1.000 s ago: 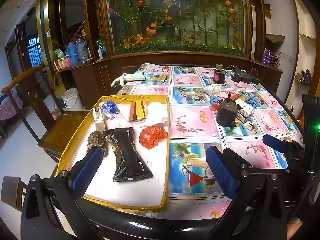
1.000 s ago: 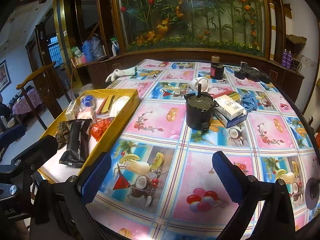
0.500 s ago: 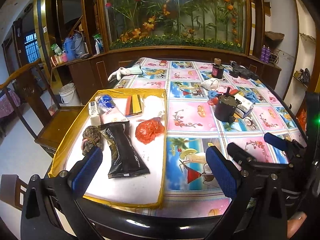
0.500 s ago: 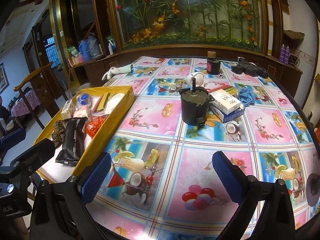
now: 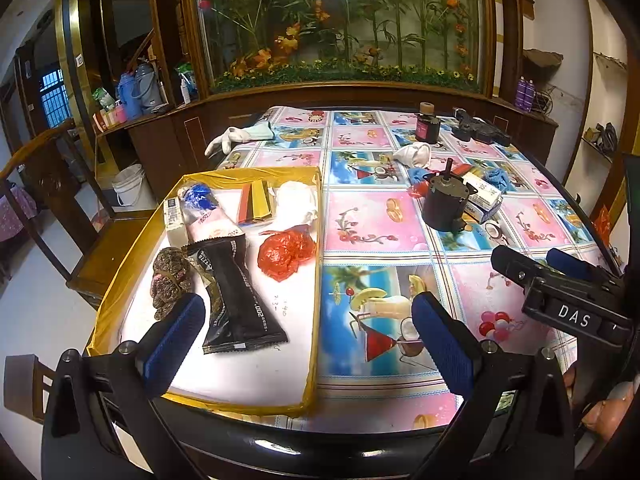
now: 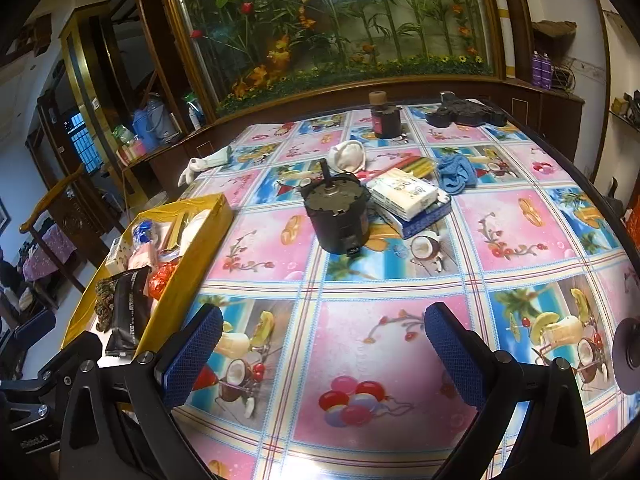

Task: Organize soft objects
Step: 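Move both tools back over the table toward the remaining items, then grasp white cloth with left tool while right tool grasps blue towel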

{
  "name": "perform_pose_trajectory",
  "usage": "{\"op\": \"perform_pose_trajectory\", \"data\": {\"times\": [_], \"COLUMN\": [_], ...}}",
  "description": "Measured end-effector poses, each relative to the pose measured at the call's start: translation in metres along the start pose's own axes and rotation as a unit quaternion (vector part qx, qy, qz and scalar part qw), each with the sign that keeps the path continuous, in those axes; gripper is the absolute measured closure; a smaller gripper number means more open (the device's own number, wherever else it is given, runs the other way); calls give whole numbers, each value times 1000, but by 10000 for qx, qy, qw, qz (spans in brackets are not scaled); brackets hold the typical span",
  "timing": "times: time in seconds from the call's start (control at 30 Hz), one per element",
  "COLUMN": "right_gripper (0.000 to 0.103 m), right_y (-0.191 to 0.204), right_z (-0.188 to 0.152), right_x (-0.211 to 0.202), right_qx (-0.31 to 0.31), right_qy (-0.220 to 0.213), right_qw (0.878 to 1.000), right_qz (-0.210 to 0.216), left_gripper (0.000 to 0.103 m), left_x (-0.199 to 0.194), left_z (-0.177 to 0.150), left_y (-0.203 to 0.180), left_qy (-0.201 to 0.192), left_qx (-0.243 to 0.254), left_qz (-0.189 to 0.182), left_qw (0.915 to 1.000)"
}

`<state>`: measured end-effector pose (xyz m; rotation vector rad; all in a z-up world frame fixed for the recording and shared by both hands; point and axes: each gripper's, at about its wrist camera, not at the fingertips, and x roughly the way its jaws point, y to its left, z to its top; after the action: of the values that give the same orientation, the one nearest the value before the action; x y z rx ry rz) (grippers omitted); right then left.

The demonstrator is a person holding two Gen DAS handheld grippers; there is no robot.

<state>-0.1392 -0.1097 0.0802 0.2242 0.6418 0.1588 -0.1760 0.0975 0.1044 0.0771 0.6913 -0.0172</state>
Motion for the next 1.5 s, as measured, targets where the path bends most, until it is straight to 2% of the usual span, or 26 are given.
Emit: {"op": "perform_pose_trajectory", "data": {"times": [0.23, 0.3, 0.47, 0.57, 0.7, 0.83, 0.9, 1.07, 1.13, 1.3, 1.5], "right_gripper": [1, 1, 1, 1, 1, 1, 1, 1, 1, 2, 9], "right_y": [-18, -26, -55, -75, -96, -112, -119, -143, -153, -171, -173], "right_z": [1, 1, 12, 24, 41, 60, 70, 102, 117, 139, 143], "right_x": [-3, -2, -4, -3, 4, 21, 32, 63, 80, 132, 174], "right_qx": [127, 171, 303, 416, 686, 861, 945, 1271, 1317, 1404, 1280], "right_qy": [8, 38, 67, 64, 128, 246, 296, 349, 374, 636, 850], "right_qw": [9999, 9998, 9990, 9981, 9968, 9956, 9947, 9910, 9898, 9867, 9867], "right_qz": [-85, -120, -314, -457, -394, -293, -284, -229, -384, -521, -525], "left_gripper": [0, 0, 0, 0, 0, 0, 0, 0, 0, 0, 0], "left_x": [3, 3, 7, 20, 44, 77, 96, 161, 190, 249, 286], "left_z": [0, 2, 24, 44, 62, 86, 105, 156, 170, 192, 204], "left_y": [-3, -1, 15, 24, 26, 18, 10, -30, -46, -79, -115], "left_qy": [56, 101, 228, 394, 677, 983, 1039, 1118, 1252, 1413, 1530], "left_qx": [54, 40, -216, -455, -742, -999, -1050, -544, -434, -299, 254], "left_qz": [-52, -184, -793, -1134, -1492, -1992, -2134, -2183, -2302, -2498, -2593], "left_qw": [10000, 9998, 9964, 9917, 9837, 9699, 9657, 9679, 9641, 9575, 9533]}}
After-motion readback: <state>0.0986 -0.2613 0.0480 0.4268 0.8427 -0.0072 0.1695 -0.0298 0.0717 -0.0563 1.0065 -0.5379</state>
